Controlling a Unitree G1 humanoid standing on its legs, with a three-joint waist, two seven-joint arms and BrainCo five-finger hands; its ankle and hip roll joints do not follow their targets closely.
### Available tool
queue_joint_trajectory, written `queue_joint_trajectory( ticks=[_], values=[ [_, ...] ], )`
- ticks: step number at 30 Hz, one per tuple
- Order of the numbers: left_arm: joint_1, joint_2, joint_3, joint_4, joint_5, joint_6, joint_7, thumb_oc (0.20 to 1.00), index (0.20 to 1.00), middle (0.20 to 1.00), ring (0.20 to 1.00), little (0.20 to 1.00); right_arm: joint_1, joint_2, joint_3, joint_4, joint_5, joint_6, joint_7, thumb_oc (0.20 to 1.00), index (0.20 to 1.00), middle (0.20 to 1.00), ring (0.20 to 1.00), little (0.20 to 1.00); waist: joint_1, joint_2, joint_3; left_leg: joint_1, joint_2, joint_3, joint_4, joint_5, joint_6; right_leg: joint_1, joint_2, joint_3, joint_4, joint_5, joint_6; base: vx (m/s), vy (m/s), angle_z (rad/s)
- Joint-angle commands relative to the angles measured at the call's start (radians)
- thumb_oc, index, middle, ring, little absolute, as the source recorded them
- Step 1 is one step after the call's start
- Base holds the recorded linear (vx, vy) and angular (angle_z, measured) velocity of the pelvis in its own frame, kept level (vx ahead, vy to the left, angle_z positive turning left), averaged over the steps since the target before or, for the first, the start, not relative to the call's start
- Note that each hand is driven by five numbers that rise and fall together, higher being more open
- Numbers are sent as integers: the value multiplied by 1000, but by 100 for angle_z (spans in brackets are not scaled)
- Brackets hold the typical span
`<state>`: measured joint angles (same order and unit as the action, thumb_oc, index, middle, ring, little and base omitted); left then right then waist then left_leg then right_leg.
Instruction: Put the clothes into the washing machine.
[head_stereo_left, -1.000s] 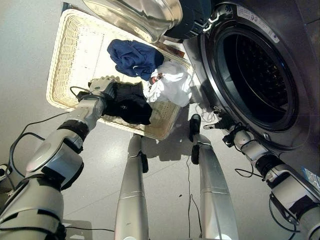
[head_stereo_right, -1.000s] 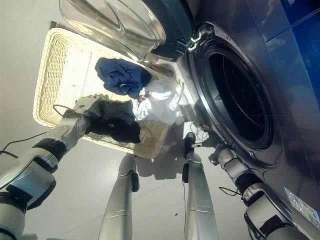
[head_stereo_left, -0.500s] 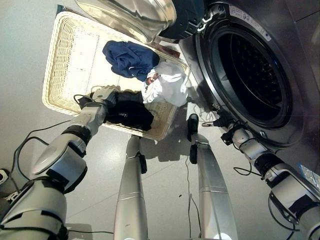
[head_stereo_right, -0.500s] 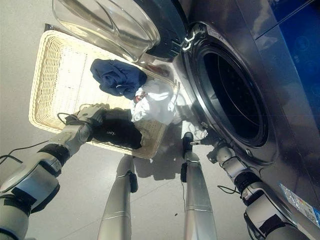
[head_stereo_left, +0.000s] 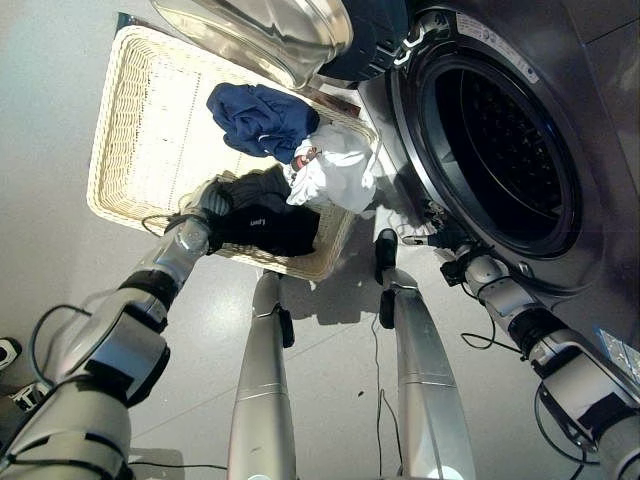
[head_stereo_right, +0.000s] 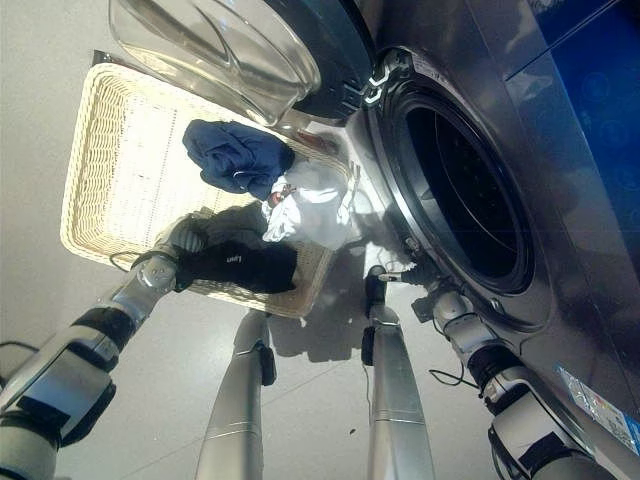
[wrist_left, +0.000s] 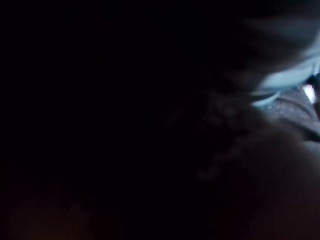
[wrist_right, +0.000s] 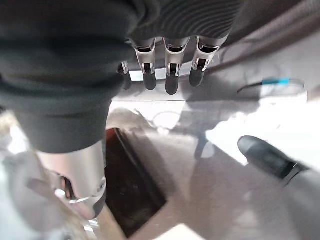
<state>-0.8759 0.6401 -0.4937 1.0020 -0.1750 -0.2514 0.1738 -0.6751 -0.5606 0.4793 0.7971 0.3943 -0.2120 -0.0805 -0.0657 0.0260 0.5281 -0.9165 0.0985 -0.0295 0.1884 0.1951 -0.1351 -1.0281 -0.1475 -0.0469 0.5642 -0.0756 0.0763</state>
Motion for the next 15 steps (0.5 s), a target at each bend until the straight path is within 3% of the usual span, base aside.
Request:
queue_joint_trajectory(
  ticks=[1,7,15],
  values=[
    [13,2,101,-73,-199,-137,-19,200,200,200,200,200,65,3,-38,-94,77,-51,23,1000,1000,1000,1000,1000,36,-35,-8,2,-86,9,104,-97,43,74,72,-30,-222,159,32,0,0,0],
    [127,-53,225,-261,-457,-284,-146,200,200,200,200,200,119,37,-95,-229,158,-52,44,1000,1000,1000,1000,1000,54,-33,-8,7,-91,1,98,-106,50,74,70,-44,-209,148,28,0,0,0],
    [162,-97,270,-420,-597,-338,-299,200,200,200,200,200,152,66,-134,-369,255,-20,100,1000,1000,1000,1000,1000,58,-29,-8,7,-97,-2,96,-110,57,72,70,-46,-202,144,27,0,-2,0]
  ],
)
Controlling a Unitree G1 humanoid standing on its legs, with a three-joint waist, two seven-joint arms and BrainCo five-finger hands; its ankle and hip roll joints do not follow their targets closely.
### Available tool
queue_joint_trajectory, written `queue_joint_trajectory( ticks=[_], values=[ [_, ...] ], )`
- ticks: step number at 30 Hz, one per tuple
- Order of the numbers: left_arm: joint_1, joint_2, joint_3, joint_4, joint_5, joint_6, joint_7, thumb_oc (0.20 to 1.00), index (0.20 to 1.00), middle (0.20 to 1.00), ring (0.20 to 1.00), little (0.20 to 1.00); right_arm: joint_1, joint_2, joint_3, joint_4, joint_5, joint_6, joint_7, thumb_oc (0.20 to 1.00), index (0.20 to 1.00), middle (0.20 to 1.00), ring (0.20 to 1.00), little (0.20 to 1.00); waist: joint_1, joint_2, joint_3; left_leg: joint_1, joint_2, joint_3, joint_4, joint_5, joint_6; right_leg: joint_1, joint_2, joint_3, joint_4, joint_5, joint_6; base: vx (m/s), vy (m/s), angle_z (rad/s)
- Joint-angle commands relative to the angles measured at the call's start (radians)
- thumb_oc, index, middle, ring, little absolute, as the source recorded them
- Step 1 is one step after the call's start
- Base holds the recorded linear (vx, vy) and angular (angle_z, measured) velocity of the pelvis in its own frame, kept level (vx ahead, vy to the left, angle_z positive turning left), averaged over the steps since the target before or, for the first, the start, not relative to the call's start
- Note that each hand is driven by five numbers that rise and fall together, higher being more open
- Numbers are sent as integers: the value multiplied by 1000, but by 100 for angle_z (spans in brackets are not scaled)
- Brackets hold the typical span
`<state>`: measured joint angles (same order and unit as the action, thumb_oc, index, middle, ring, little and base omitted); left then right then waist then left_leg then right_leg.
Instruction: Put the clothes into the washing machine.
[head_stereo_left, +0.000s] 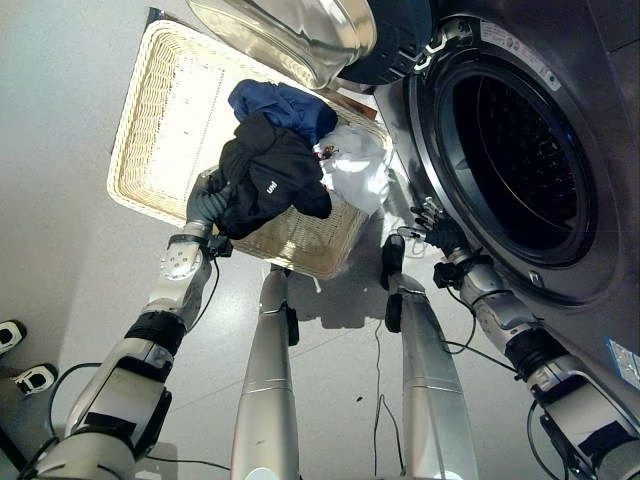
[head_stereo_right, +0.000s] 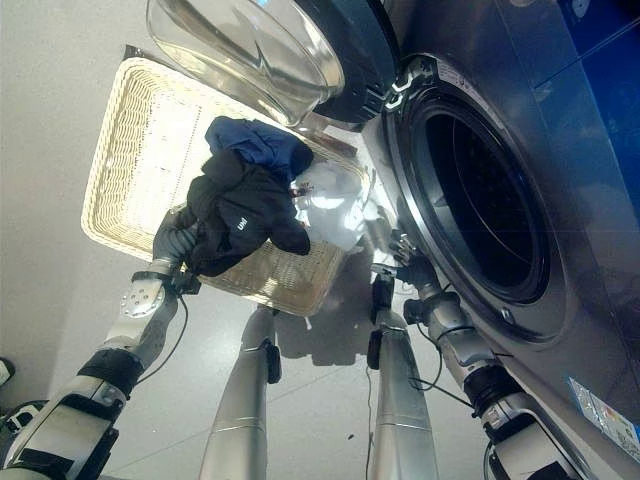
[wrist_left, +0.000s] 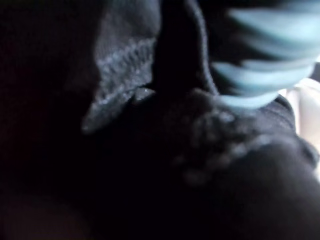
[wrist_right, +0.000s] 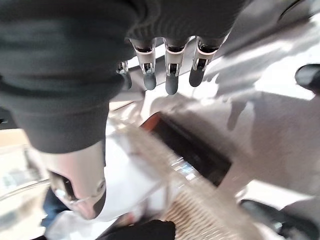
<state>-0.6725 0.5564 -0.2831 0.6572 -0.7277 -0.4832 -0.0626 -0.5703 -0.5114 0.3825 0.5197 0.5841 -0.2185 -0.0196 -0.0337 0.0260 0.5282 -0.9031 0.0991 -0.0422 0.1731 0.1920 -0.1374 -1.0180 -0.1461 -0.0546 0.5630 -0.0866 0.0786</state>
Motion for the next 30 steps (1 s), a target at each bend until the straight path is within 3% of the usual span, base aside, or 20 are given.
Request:
queue_joint_trajectory(
  ticks=[1,14,21,25,30],
  values=[
    [-40,-19,60,-101,-44,-106,-73,200,200,200,200,200,52,22,-42,-109,82,-9,52,1000,1000,1000,1000,1000,26,-29,-8,-6,-99,10,110,-107,60,62,68,-39,-202,155,25,0,0,0],
    [15,-49,1,-492,208,-71,-33,200,200,200,200,200,115,71,-60,-380,291,41,258,1000,1000,1000,1000,1000,37,-27,-8,-1,-116,-3,98,-102,77,65,56,-54,-213,164,34,3,-16,2],
    [-7,-41,-32,-561,324,-62,4,200,200,200,200,200,88,76,-49,-464,370,83,310,1000,1000,1000,1000,1000,42,-25,-8,2,-120,-9,99,-100,79,69,48,-62,-213,167,36,-1,-12,2],
    [-26,-34,-60,-613,426,-20,35,200,200,200,200,200,63,74,-37,-517,400,82,328,1000,1000,1000,1000,1000,44,-26,-8,0,-124,-13,100,-98,80,70,45,-66,-216,171,39,-1,-16,0],
    [-60,2,-101,-616,602,13,149,200,200,200,200,200,30,74,-30,-570,474,69,374,1000,1000,1000,1000,1000,48,-26,-8,0,-128,-16,103,-98,83,73,43,-73,-217,172,40,0,0,0]
  ],
)
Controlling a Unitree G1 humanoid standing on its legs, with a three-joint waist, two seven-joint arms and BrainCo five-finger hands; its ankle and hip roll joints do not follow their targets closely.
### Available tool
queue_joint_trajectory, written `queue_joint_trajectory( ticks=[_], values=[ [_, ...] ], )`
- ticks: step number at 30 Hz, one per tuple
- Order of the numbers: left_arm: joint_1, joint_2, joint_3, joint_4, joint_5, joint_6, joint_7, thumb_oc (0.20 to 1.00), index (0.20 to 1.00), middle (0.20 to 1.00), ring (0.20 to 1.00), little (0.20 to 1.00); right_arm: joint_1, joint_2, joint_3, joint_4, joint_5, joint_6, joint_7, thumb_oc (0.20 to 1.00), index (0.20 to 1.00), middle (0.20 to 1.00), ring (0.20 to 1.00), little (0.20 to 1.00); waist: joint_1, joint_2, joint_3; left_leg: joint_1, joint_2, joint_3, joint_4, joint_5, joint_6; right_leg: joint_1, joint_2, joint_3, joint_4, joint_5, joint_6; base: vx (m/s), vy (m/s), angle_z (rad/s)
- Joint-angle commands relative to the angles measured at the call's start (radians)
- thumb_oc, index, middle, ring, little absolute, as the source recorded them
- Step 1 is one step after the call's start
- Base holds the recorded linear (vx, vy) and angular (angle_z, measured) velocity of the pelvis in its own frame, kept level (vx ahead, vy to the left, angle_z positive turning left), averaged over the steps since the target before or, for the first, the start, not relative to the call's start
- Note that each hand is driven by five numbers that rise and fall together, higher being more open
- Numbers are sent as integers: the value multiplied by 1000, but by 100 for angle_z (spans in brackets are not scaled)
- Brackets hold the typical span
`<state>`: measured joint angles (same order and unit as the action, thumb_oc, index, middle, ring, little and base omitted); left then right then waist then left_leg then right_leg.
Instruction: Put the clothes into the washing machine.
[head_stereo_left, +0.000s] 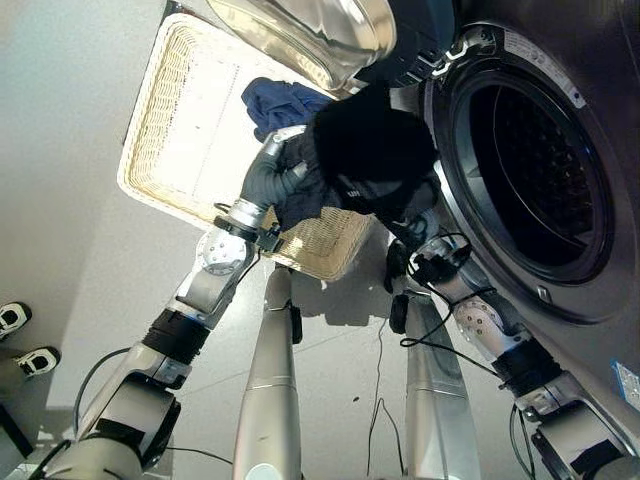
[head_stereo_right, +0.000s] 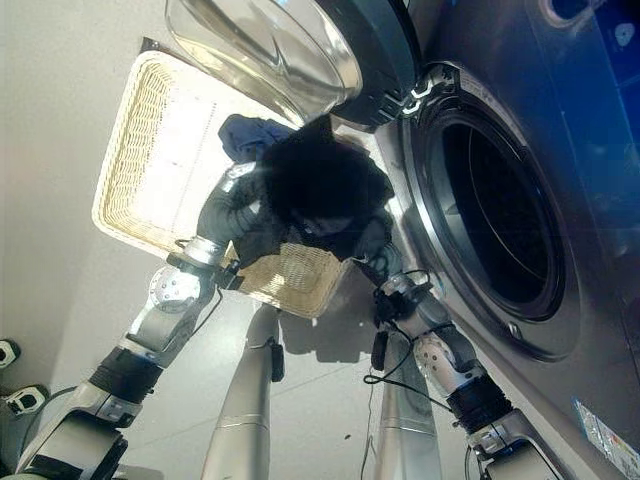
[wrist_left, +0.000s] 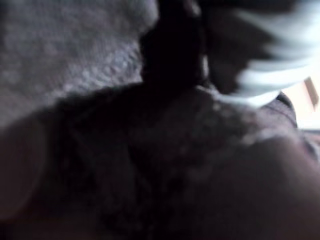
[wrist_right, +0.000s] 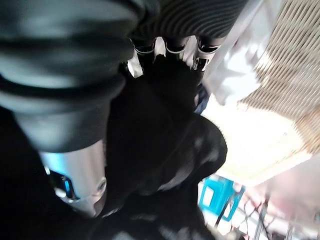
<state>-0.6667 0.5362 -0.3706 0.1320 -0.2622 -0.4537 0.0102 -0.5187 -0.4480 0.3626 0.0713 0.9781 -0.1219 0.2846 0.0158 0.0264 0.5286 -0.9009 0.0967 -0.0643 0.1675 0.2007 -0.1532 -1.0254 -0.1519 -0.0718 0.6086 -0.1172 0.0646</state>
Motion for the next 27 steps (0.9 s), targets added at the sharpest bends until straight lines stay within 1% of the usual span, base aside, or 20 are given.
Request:
queue_joint_trajectory(
  ticks=[1,2,4,5,9,13,17,19,22,25,26,27],
  values=[
    [-71,29,-17,-87,164,-13,103,200,200,200,200,200,-25,12,-10,-127,90,-28,78,1000,1000,1000,1000,1000,0,-26,-9,-2,-127,4,109,-107,99,81,48,-57,-263,203,54,0,0,0],
    [-80,40,-20,-76,230,-8,147,200,200,200,200,200,-34,15,-5,-135,102,-29,87,1000,1000,1000,1000,1000,1,-25,-9,0,-127,4,107,-107,98,83,46,-59,-264,202,55,0,0,0],
    [-93,57,-26,-67,289,1,193,200,200,200,200,200,-40,17,-1,-148,118,-31,97,1000,1000,1000,1000,1000,4,-25,-9,-2,-127,2,110,-107,96,82,43,-62,-263,202,56,0,0,0],
    [-100,67,-26,-63,358,17,233,200,200,200,200,200,-47,18,-1,-157,131,-28,109,1000,1000,1000,1000,1000,5,-23,-9,-5,-129,-1,113,-107,96,80,41,-65,-261,202,57,0,0,0],
    [-110,88,-24,-60,434,42,276,200,200,200,200,200,-55,17,-2,-180,138,-34,113,1000,1000,1000,1000,1000,9,-21,-9,-5,-131,-2,114,-107,94,80,38,-70,-260,200,58,7,-15,6],
    [-111,95,-28,-60,450,42,278,200,200,200,200,200,-56,19,-3,-187,152,-52,109,1000,1000,1000,1000,1000,11,-20,-9,-5,-130,0,116,-107,93,80,34,-75,-258,200,59,7,-10,5],
    [-124,95,-42,-59,513,59,280,200,200,200,200,200,-64,34,-8,-194,172,-69,109,1000,1000,1000,1000,1000,11,-21,-9,-6,-131,2,117,-106,92,80,34,-79,-258,204,60,0,0,0],
    [-130,101,-52,-59,521,64,271,200,200,200,200,200,-67,32,-8,-201,186,-82,107,1000,1000,1000,1000,1000,9,-19,-9,-6,-131,6,116,-105,91,80,33,-80,-261,205,62,0,0,0],
    [-135,103,-59,-54,511,58,257,200,200,200,200,200,-67,33,-10,-203,197,-89,106,1000,1000,1000,1000,1000,8,-19,-9,-6,-130,7,117,-105,91,79,31,-80,-261,207,63,0,0,0],
    [-143,93,-70,-62,496,50,218,200,200,200,200,200,-72,45,-5,-202,202,-101,85,1000,1000,1000,1000,1000,8,-17,-9,-8,-131,9,118,-105,90,76,29,-82,-261,210,64,0,0,0],
    [-144,89,-75,-62,499,47,213,200,200,200,200,200,-75,48,-2,-202,201,-103,75,533,533,533,533,533,7,-17,-9,-9,-130,10,117,-105,90,76,29,-82,-262,209,64,0,0,0],
    [-144,86,-80,-65,495,44,207,200,200,200,200,200,-74,50,-2,-204,207,-101,68,200,200,200,200,200,7,-16,-9,-9,-131,10,117,-104,90,74,29,-82,-262,211,64,0,0,0]
  ],
)
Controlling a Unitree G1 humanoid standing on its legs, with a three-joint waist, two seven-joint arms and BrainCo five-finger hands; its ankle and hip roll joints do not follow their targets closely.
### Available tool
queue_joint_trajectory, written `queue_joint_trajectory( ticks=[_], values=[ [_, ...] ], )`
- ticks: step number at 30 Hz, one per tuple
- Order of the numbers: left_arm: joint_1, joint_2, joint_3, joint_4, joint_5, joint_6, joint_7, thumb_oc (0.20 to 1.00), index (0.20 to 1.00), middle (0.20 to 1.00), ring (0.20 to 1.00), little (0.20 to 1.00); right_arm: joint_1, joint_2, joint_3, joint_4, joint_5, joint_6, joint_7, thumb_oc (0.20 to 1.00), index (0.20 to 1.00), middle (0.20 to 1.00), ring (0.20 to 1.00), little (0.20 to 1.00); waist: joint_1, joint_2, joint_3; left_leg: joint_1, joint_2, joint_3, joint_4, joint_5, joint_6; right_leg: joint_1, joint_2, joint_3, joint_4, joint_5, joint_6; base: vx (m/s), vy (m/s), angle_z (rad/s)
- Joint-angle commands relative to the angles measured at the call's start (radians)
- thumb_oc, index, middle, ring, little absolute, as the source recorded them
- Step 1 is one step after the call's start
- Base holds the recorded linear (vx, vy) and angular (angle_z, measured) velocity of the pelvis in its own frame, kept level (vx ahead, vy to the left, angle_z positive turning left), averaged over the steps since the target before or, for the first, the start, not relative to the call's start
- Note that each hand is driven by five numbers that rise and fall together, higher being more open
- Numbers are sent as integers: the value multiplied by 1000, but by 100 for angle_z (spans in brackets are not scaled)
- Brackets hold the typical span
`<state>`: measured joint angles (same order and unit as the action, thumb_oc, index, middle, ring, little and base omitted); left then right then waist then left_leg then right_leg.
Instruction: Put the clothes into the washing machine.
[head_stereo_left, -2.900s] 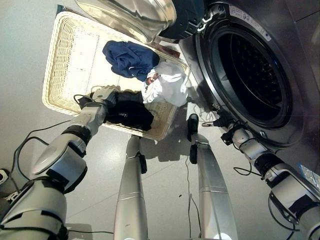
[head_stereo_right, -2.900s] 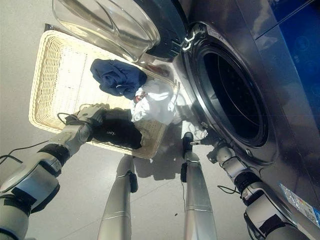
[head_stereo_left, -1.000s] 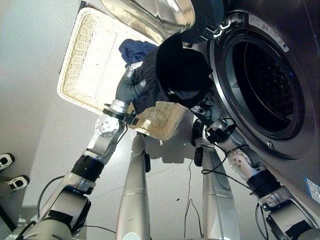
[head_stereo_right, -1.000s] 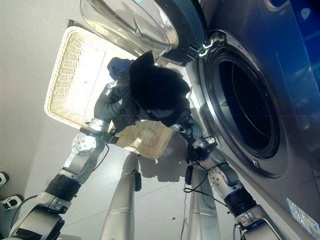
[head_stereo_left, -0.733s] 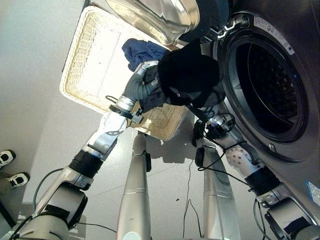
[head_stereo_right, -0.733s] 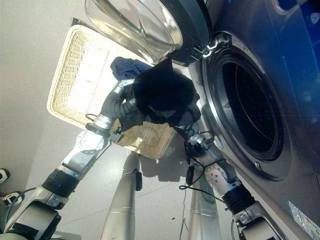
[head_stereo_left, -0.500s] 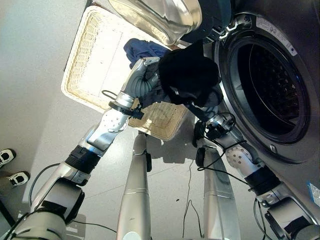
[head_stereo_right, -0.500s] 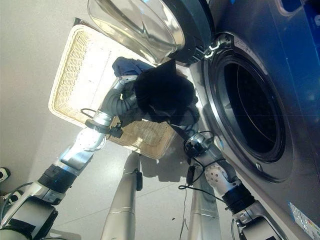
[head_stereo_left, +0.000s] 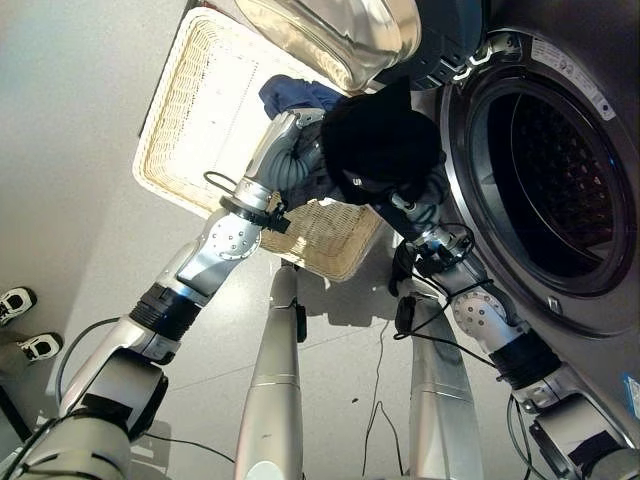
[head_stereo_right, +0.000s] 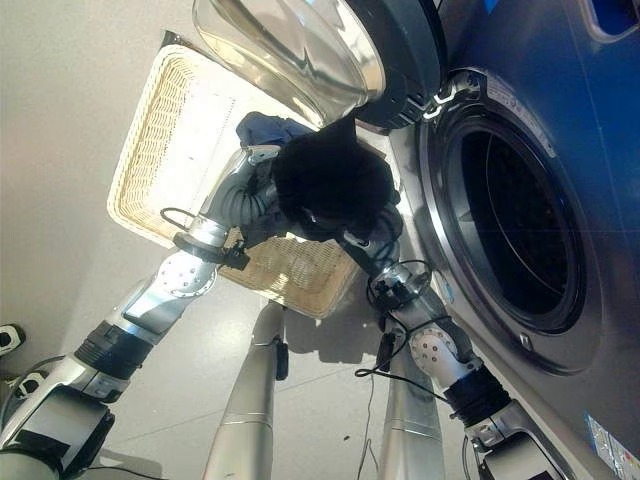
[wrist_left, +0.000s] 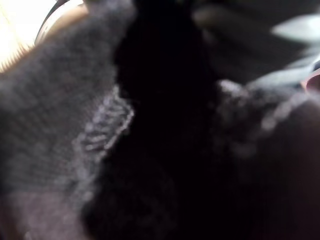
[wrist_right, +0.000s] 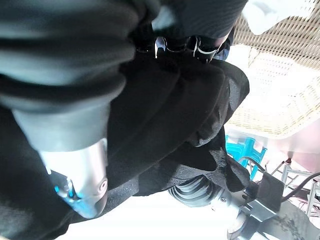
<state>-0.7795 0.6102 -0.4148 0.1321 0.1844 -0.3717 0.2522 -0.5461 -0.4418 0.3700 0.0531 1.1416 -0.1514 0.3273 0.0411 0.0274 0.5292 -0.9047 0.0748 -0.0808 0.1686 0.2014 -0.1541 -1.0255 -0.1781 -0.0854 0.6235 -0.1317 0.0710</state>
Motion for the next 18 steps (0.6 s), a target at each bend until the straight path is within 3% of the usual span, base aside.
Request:
queue_joint_trajectory(
  ticks=[1,9,17,18],
  values=[
    [-31,5,-39,-73,48,-39,-46,200,200,200,200,200,-47,47,-8,-186,55,-67,22,200,200,200,200,200,-18,-16,-9,-5,-109,27,116,-104,91,74,55,-68,-277,227,58,0,0,0],
    [-45,-9,-77,-90,61,-40,-77,200,200,200,200,200,-43,65,6,-185,78,-60,27,200,200,200,200,200,-22,-19,-9,-5,-109,30,109,-99,93,72,59,-68,-282,232,60,0,0,0],
    [-44,-13,-84,-87,79,-33,-33,200,200,200,200,200,-50,71,10,-183,100,-63,24,200,200,200,200,200,-20,-19,-9,-9,-112,28,111,-97,92,69,59,-69,-282,236,61,0,0,0],
    [-42,-13,-81,-86,81,-32,-13,445,445,445,445,445,-51,72,10,-182,102,-64,24,200,200,200,200,200,-20,-18,-9,-9,-112,28,110,-97,92,69,59,-69,-283,236,61,0,0,0]
  ],
)
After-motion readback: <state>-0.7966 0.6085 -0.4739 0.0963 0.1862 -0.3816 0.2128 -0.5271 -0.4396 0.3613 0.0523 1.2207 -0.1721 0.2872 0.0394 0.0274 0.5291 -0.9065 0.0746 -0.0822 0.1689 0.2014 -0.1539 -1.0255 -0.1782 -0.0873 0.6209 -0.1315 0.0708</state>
